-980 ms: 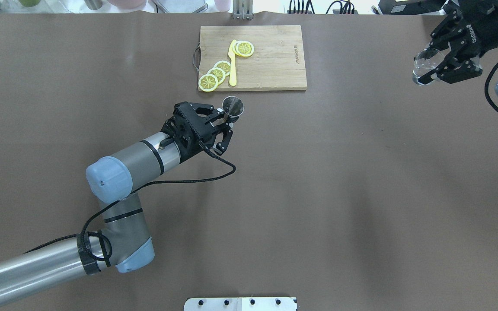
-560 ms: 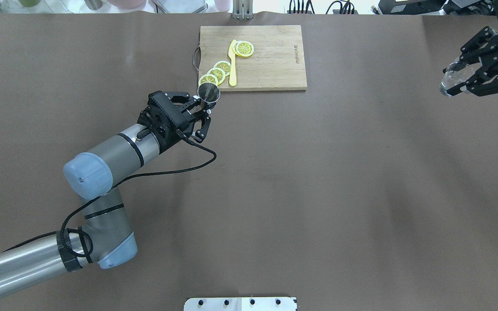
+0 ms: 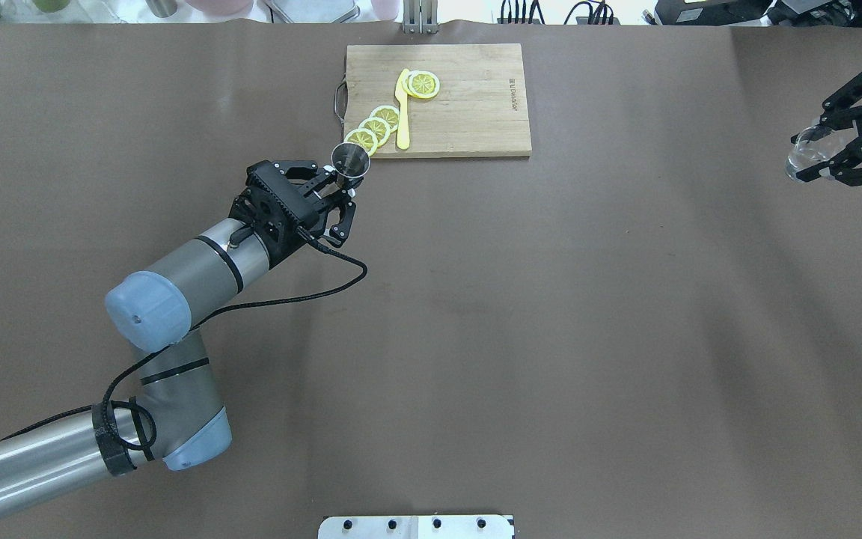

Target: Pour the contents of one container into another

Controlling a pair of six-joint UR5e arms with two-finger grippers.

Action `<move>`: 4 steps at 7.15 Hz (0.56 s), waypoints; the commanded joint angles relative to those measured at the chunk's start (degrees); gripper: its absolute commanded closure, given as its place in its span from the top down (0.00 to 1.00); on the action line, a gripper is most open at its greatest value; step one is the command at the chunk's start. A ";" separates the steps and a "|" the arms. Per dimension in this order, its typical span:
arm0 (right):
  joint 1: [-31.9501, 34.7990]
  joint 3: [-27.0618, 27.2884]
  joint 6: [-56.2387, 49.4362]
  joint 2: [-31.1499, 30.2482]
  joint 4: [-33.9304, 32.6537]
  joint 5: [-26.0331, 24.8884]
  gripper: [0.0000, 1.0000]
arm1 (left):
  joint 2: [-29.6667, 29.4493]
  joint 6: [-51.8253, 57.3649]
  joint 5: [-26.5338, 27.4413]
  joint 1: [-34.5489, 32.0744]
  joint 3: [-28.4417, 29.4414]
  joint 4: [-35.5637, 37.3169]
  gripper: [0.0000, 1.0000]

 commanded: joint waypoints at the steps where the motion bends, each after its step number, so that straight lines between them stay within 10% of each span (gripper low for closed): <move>1: -0.01 -4.14 1.25 -0.28 7.79 -0.37 0.00 | 0.32 -2.51 0.13 0.11 0.72 -1.16 0.00; 4: -0.01 -8.28 5.99 -0.28 15.02 -0.36 0.00 | 0.32 -2.43 0.31 0.02 0.45 -1.08 0.00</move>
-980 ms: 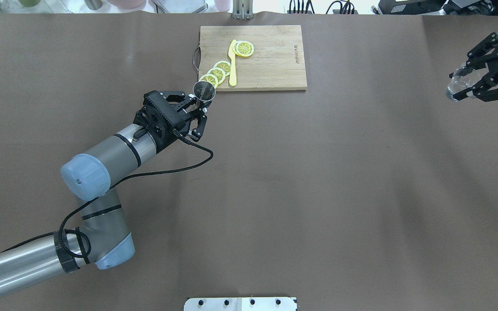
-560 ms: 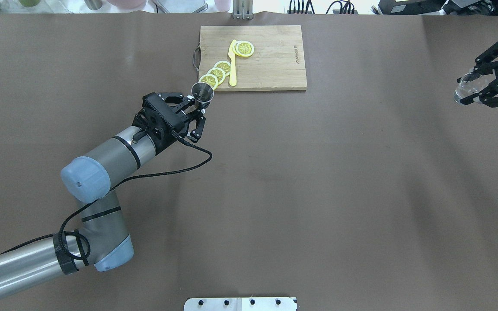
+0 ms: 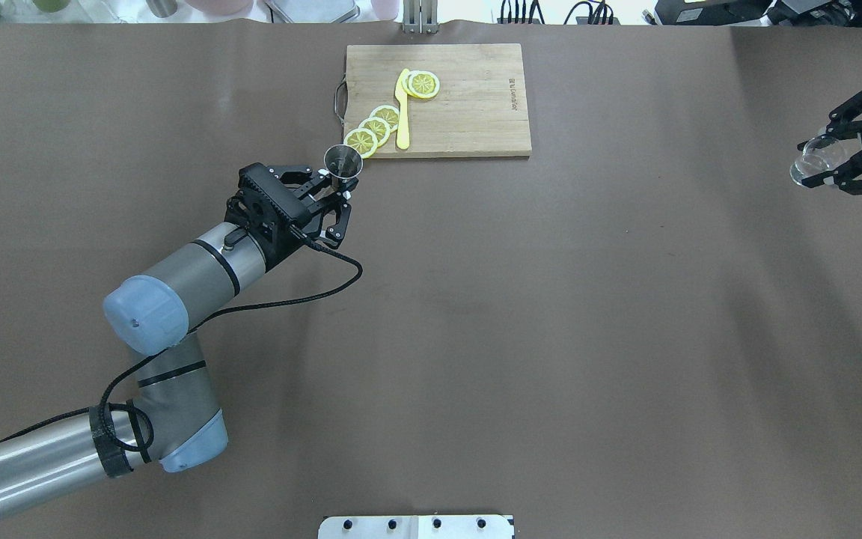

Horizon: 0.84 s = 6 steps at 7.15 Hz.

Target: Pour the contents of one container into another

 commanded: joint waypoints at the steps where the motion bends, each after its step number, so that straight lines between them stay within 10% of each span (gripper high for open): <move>1: 0.00 -1.17 3.92 0.08 2.25 -0.22 0.00 | 0.35 -0.12 1.97 0.13 0.39 -0.50 0.00; 6: -0.53 -1.26 19.48 -1.40 12.17 -7.24 0.00 | 2.38 -2.74 5.06 0.13 2.23 -2.94 0.00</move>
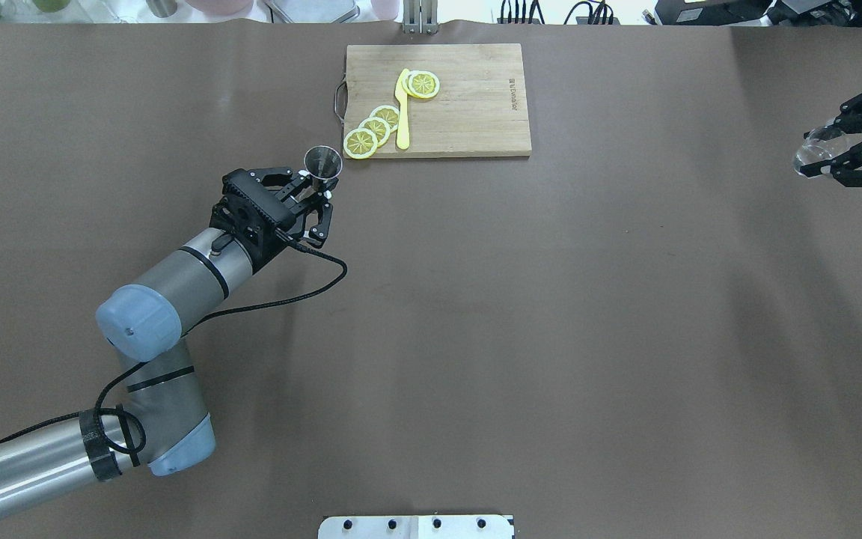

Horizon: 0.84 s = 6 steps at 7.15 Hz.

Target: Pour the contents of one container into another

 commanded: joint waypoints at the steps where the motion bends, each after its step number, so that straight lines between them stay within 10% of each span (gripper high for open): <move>1: -0.89 -0.04 6.05 -0.82 4.36 -3.53 0.00 | 2.45 -10.73 2.39 -0.16 0.80 -0.52 0.00; 6: -6.42 -3.28 24.33 -0.82 18.50 -9.78 0.00 | 5.19 -25.82 10.16 -3.33 2.47 5.52 0.00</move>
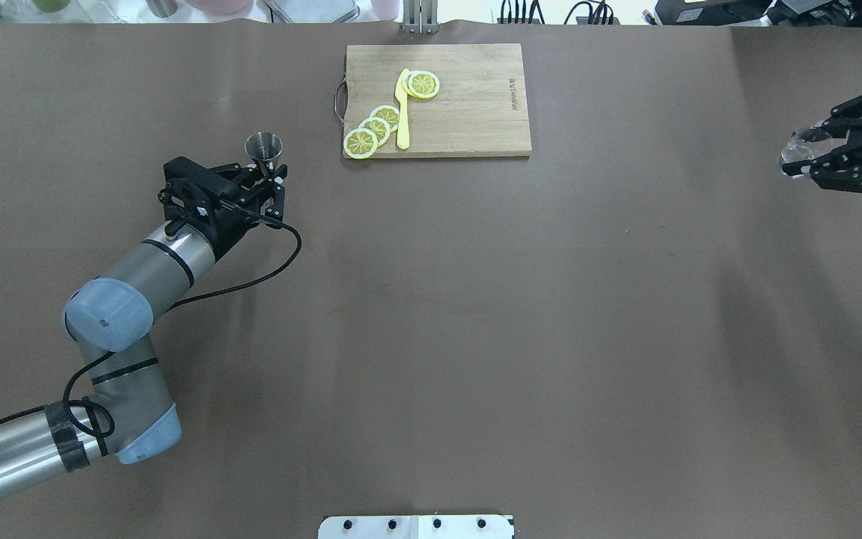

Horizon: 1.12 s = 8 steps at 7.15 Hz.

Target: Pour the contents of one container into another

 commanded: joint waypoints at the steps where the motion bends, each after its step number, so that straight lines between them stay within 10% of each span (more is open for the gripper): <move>1: -2.61 -3.54 6.99 0.00 7.69 -2.03 0.00 | 0.99 -7.71 8.31 0.22 0.39 3.53 0.00; 8: -13.06 -14.89 16.68 2.72 26.00 -10.46 0.00 | 6.35 -8.81 21.43 6.82 0.57 2.75 0.00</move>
